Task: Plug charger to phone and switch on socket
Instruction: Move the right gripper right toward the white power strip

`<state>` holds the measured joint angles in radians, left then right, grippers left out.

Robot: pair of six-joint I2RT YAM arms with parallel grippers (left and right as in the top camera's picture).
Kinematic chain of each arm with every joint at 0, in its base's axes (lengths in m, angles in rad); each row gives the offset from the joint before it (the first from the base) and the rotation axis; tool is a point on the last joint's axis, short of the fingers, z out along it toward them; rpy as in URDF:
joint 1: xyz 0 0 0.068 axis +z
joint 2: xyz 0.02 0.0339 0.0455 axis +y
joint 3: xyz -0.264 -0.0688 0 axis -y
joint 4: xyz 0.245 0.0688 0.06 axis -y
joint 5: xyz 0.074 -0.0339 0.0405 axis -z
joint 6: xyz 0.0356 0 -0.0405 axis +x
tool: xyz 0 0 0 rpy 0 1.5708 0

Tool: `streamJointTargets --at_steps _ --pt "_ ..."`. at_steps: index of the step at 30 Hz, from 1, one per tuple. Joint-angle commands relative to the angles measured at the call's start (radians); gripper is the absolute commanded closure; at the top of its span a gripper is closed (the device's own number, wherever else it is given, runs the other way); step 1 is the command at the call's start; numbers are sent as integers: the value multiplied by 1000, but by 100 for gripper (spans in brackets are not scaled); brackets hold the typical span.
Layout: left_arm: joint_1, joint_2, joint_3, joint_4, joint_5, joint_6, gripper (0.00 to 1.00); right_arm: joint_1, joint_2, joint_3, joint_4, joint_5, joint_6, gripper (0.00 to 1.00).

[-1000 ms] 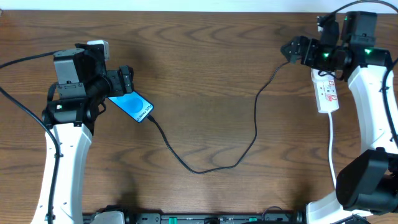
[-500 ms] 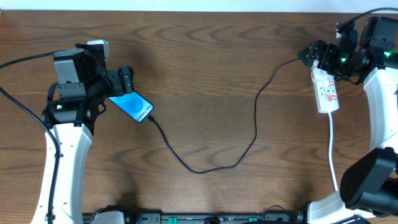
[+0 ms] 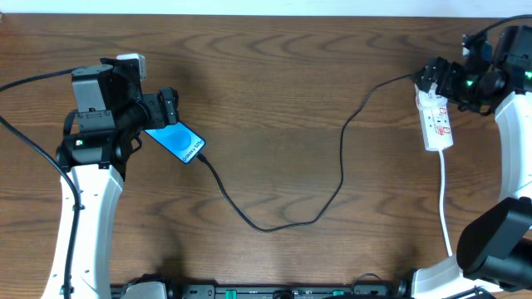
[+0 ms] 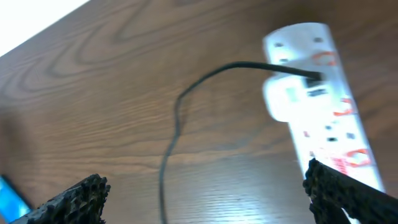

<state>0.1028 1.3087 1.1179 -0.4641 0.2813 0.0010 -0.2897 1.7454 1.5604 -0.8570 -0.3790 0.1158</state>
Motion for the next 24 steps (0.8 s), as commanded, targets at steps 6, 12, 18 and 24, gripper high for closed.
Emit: streamJointTargets --at_steps 6,12,18,24 --pt "-2 -13 -8 0 -13 14 12 -18 -21 14 -26 227 -21 1" --pt "-2 -13 -8 0 -13 14 12 -49 -19 14 -26 257 -42 1" --pt "-2 -13 -8 0 -13 14 12 -92 10 14 -26 257 -64 1" --pt "-2 -12 -8 0 -13 14 12 -132 54 14 -27 257 -97 1"
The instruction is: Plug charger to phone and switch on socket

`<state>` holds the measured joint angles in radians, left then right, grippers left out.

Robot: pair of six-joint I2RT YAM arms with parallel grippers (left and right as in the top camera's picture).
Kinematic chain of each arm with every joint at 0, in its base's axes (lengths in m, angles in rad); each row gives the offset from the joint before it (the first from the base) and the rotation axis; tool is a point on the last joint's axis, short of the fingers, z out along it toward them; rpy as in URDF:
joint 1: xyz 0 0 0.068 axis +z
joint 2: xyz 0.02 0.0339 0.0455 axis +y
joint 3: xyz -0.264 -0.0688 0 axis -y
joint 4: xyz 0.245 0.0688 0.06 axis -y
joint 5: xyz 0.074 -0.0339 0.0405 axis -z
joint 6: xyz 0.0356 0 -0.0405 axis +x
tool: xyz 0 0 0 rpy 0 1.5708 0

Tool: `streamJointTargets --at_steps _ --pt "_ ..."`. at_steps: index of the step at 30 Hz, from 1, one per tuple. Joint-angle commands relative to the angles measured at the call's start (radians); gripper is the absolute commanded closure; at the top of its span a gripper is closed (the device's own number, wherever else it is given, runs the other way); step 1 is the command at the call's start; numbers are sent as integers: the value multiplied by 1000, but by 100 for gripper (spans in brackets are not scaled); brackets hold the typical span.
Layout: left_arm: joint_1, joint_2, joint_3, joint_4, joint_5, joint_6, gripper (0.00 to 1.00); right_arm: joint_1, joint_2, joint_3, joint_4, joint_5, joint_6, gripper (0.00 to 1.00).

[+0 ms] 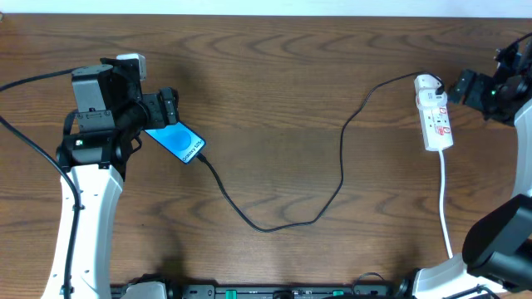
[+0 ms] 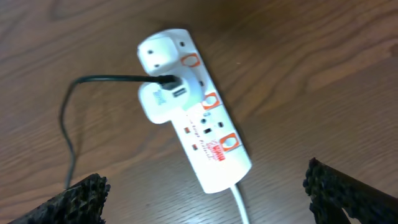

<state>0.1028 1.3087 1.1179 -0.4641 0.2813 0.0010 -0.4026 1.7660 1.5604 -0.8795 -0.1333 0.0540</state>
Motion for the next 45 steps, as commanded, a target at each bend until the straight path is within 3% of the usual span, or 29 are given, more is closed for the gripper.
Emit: streamJointTargets --at_steps 1,15,45 --pt "-2 -12 -8 0 -13 14 12 -25 41 14 -6 9 -34 1" --pt "-2 -12 -8 0 -13 14 12 -37 193 14 8 -94 -106 1" --pt "-2 -12 -8 0 -13 14 12 -31 217 -12 90 -184 -123 1"
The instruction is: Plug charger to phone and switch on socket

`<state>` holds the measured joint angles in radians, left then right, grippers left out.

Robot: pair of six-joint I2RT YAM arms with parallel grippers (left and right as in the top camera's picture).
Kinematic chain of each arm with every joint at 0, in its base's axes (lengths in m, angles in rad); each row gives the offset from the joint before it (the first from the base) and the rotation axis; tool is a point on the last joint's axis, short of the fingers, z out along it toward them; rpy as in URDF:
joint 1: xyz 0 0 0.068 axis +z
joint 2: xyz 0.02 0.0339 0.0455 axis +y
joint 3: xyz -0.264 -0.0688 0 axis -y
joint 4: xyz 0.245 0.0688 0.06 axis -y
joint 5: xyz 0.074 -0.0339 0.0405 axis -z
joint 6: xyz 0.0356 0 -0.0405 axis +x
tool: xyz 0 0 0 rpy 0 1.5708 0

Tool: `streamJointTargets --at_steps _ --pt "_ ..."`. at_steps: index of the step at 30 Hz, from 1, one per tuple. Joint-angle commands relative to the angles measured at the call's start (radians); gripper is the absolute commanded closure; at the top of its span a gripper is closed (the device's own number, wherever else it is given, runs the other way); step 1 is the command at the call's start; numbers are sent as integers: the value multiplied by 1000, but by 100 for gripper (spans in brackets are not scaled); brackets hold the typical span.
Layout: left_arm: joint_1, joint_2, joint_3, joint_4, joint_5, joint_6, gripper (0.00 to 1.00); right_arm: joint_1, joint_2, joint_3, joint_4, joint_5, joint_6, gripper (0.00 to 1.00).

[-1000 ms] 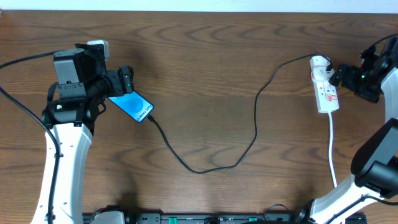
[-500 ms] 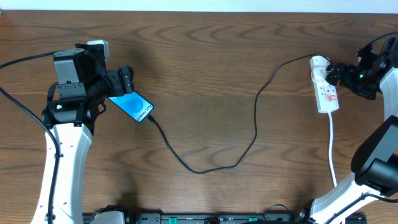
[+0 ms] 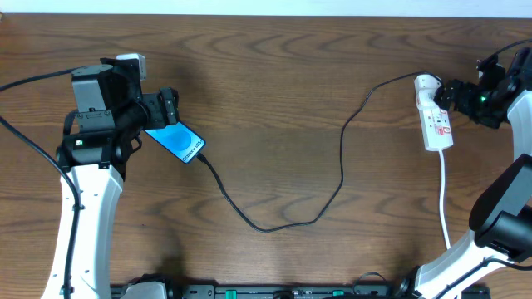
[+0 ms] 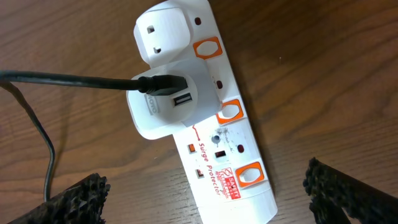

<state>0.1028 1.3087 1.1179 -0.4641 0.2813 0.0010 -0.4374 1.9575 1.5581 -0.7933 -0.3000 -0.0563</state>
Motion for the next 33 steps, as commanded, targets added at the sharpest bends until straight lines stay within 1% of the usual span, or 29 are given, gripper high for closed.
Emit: streamJointTargets --at_steps 1,15,22,27,33 --pt "-2 -12 -8 0 -13 14 12 4 26 -10 7 -18 -13 1" --pt "-2 -12 -8 0 -13 14 12 7 26 -36 34 -44 -13 1" --pt "-2 -12 -8 0 -13 14 12 13 26 -95 126 -68 -13 1" --pt "-2 -12 -8 0 -13 14 12 19 26 -127 186 -132 -64 1" --pt "-2 -12 -8 0 -13 14 12 23 26 -161 242 -137 -65 1"
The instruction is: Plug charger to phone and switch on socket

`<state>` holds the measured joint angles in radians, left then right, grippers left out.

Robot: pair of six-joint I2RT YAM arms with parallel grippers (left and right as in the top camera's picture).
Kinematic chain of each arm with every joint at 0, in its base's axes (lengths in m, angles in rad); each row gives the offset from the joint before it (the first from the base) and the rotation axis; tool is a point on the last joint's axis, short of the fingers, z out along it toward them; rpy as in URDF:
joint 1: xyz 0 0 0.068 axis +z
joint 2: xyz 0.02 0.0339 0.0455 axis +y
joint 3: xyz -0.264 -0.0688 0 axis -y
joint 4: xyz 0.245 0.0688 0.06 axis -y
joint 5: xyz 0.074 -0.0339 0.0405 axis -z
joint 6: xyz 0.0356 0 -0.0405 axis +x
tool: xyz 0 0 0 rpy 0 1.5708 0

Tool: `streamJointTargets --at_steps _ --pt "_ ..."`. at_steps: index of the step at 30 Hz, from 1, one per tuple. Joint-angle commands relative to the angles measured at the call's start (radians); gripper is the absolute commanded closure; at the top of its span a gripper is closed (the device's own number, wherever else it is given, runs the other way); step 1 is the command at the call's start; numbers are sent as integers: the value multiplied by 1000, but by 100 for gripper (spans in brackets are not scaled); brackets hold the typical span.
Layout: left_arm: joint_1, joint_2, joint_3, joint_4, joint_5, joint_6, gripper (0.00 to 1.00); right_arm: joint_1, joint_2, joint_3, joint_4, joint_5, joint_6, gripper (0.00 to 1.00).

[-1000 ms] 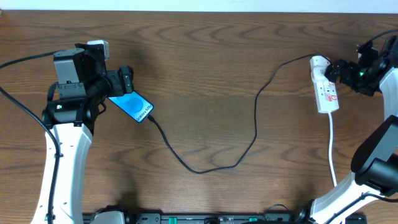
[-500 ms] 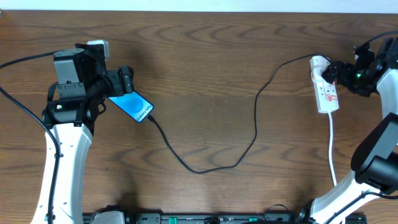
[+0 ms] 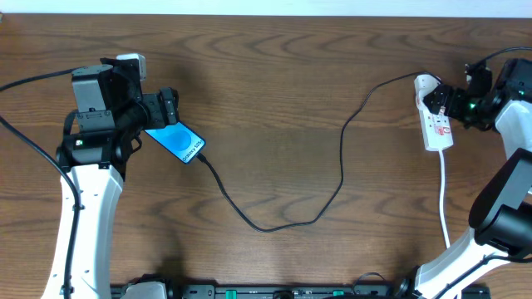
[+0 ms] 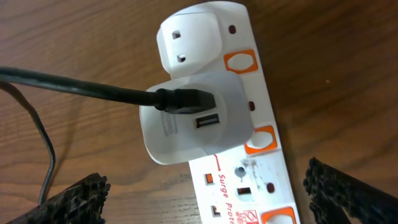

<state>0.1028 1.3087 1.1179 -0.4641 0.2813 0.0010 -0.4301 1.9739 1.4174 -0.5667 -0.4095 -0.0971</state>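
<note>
A blue phone [image 3: 180, 142] lies at the left with a black cable [image 3: 342, 158] plugged into its lower end. My left gripper [image 3: 163, 116] is shut on the phone's upper end. The cable runs to a white adapter [image 4: 186, 124] seated in the white power strip [image 3: 435, 121], its black USB plug [image 4: 180, 99] pushed in. Orange switches [image 4: 260, 140] line the strip's right side. My right gripper [image 4: 206, 200] hangs open just above the strip, one finger [image 4: 68, 199] on each side of it, right of the strip's top end in the overhead view [image 3: 454, 103].
The strip's white lead [image 3: 444, 195] runs down toward the table's front edge. A second white plug [image 4: 193, 37] sits in the strip's top socket. The black cable loops across the middle of the wooden table [image 3: 274, 83].
My right gripper has come closer to the power strip, so the adapter and switches fill more of the wrist view. It stays open. The left arm and phone have not moved.
First my right gripper was open low by the strip's top end. Then it stood farther right and higher, with the whole strip in view. Then it was back near the strip, and now closer still. The left gripper kept the plugged-in phone throughout.
</note>
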Motion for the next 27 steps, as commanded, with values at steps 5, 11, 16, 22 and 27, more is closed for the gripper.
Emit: streamJointTargets --at_steps 5,11,16,22,27 --pt "-2 -12 -8 0 -13 14 12 18 10 -42 37 -35 -24 1" --pt "-2 -12 -8 0 -13 14 11 33 10 -45 64 -46 -29 1" --pt "-2 -12 -8 0 -13 14 12 52 10 -46 96 -46 -32 1" --pt "-2 -12 -8 0 -13 14 12 52 25 -46 104 -46 -31 1" --pt "-2 -12 -8 0 -13 14 11 53 71 -46 105 -46 -28 1"
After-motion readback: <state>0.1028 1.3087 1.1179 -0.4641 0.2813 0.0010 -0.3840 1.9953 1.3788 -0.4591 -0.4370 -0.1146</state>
